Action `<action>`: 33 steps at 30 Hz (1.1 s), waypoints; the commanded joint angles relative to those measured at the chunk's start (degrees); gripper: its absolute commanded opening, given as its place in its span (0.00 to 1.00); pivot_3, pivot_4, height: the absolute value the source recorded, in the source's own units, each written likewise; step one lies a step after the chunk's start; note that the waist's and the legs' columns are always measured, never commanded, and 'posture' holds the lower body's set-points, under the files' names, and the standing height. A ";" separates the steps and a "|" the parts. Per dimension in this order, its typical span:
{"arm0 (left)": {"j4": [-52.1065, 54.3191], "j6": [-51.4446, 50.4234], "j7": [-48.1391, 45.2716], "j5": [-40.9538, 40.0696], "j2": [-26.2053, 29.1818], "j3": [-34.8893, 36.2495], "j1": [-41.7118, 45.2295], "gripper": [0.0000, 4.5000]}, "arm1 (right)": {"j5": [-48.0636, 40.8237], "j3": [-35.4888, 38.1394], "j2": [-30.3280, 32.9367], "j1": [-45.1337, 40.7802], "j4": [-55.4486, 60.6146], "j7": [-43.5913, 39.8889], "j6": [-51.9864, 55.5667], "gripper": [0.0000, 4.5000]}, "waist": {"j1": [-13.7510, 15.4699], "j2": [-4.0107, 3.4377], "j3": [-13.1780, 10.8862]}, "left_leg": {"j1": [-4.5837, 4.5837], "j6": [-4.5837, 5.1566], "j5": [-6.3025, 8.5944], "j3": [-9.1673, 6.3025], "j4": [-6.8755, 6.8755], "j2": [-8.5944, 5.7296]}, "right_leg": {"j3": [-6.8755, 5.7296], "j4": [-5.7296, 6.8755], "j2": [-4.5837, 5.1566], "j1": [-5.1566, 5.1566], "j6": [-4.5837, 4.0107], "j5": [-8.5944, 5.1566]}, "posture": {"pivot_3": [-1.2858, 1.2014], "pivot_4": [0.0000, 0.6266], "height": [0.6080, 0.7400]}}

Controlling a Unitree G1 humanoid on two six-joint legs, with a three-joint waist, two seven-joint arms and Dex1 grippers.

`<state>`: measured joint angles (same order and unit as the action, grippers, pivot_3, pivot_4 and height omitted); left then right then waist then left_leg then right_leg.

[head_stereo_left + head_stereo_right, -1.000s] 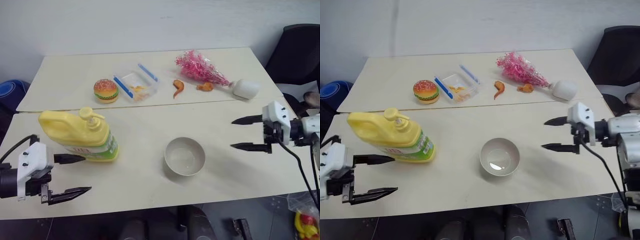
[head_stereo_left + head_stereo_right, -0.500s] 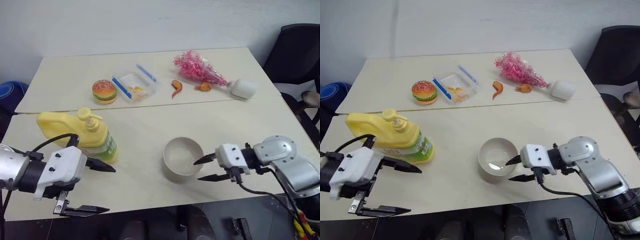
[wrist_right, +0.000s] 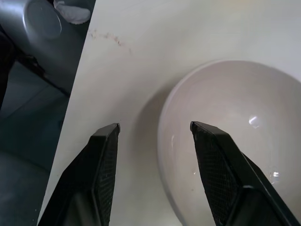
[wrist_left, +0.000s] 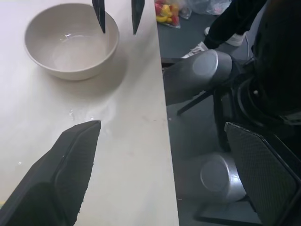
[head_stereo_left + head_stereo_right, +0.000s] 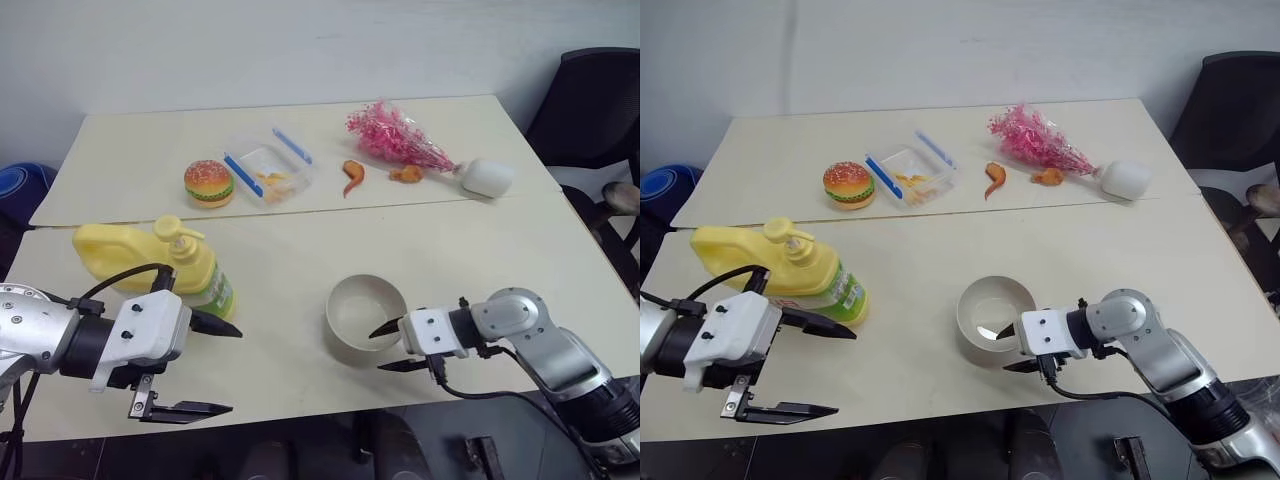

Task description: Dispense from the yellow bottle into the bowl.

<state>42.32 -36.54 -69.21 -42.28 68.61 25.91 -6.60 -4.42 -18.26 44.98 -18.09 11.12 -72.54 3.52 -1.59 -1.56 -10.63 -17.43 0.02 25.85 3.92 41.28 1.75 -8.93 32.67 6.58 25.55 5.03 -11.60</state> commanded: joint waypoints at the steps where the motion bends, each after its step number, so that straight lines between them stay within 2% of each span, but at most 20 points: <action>1: 0.22 0.39 0.56 0.18 0.11 0.02 1.35 1.00 | 1.88 -1.25 -1.40 -0.31 -3.21 1.11 -3.08 0.47 | 0.02 0.01 0.01 | 0.00 0.00 0.00 0.00 0.00 0.00 | 0.00 0.02 0.00 0.00 -0.02 -0.01 | 0.52 0.24 1.00; 5: -0.28 0.19 0.73 0.06 0.32 -0.27 2.45 1.00 | 2.91 -1.39 -2.99 -0.72 -5.55 2.57 -4.26 0.24 | -0.04 0.01 0.00 | 0.00 0.00 0.00 0.01 0.00 0.00 | 0.00 0.03 0.00 0.00 -0.02 -0.01 | 0.52 0.24 1.00; 8: -0.55 0.35 0.97 0.42 0.34 -0.50 2.95 1.00 | 3.85 -1.85 -4.15 -1.32 -7.38 3.27 -6.03 0.02 | -0.07 0.01 0.01 | 0.01 0.00 0.00 0.01 0.01 0.01 | 0.00 0.04 0.00 0.00 -0.02 -0.01 | 0.52 0.24 1.00; 17: -1.40 -0.87 1.93 -0.46 0.15 0.50 4.91 1.00 | 4.43 -1.87 -5.31 -2.49 -9.19 3.52 -8.62 0.01 | -0.05 0.10 0.06 | 0.07 -0.03 -0.01 0.02 0.00 0.02 | 0.00 0.11 0.00 -0.02 -0.07 -0.04 | 0.52 0.24 1.00; 22: -4.30 -7.30 4.04 -8.24 0.43 7.67 8.90 1.00 | 1.45 -0.42 -2.64 -6.83 -5.11 -1.80 -5.82 0.01 | 0.01 0.10 0.03 | 0.06 -0.03 -0.01 0.02 0.01 0.02 | 0.00 0.12 0.00 -0.01 -0.07 -0.04 | 0.52 0.24 1.00; 25: -8.35 -12.60 5.44 -16.23 2.58 12.98 14.42 1.00 | -2.20 -0.21 -2.69 -13.50 -2.51 -5.80 0.91 0.01 | -0.05 0.12 0.02 | 0.07 -0.03 -0.01 0.02 0.01 0.03 | 0.00 0.13 0.00 -0.01 -0.08 -0.05 | 0.52 0.24 1.00; 28: -14.04 -15.94 6.69 -21.03 5.69 15.24 20.85 0.87 | -2.52 -2.53 -4.49 -20.08 -1.00 -7.60 7.24 0.00 | -0.09 0.15 0.00 | 0.08 -0.05 -0.02 0.00 0.01 0.04 | -0.01 0.18 -0.01 0.02 -0.10 -0.06 | 0.52 0.24 1.00; 29: -15.87 -16.23 6.78 -21.29 6.70 15.17 22.55 0.80 | -2.10 -3.49 -5.68 -22.19 -0.77 -7.20 9.78 0.00 | -0.09 0.15 0.00 | 0.15 -0.06 -0.02 0.00 -0.04 0.05 | -0.02 0.21 0.00 0.02 -0.15 -0.09 | 0.52 0.24 1.00; 31: -19.45 -14.92 5.61 -18.54 8.96 14.12 24.59 0.66 | -0.20 -5.97 -9.34 -27.14 -1.11 -5.18 16.30 0.00 | -0.24 0.15 0.00 | 0.18 -0.09 -0.01 0.01 -0.06 0.04 | -0.09 0.28 -0.01 0.02 -0.22 -0.13 | 0.52 0.24 1.00; 32: -20.40 -13.97 4.98 -16.99 9.62 13.38 24.88 0.53 | 0.46 -6.63 -10.25 -28.42 -1.53 -4.68 17.63 0.00 | -0.26 0.15 0.00 | 0.19 -0.11 -0.02 0.01 -0.10 0.04 | -0.14 0.28 -0.01 0.02 -0.22 -0.14 | 0.52 0.24 1.00; 33: -22.26 -11.56 3.03 -13.65 10.55 12.37 24.15 0.50 | 1.09 -7.84 -12.10 -30.87 -2.33 -4.29 19.84 0.00 | -0.22 0.15 0.00 | 0.21 -0.11 -0.02 0.01 -0.11 0.04 | -0.13 0.28 -0.01 0.03 -0.23 -0.14 | 0.52 0.24 1.00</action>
<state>23.70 -51.89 -63.32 -61.24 77.15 39.36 17.67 -4.61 -24.34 35.01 -45.23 8.87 -78.06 18.32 -1.81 -1.41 -10.63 -17.21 -0.11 25.82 3.93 41.10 1.79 -9.13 32.98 6.57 25.59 4.75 -11.77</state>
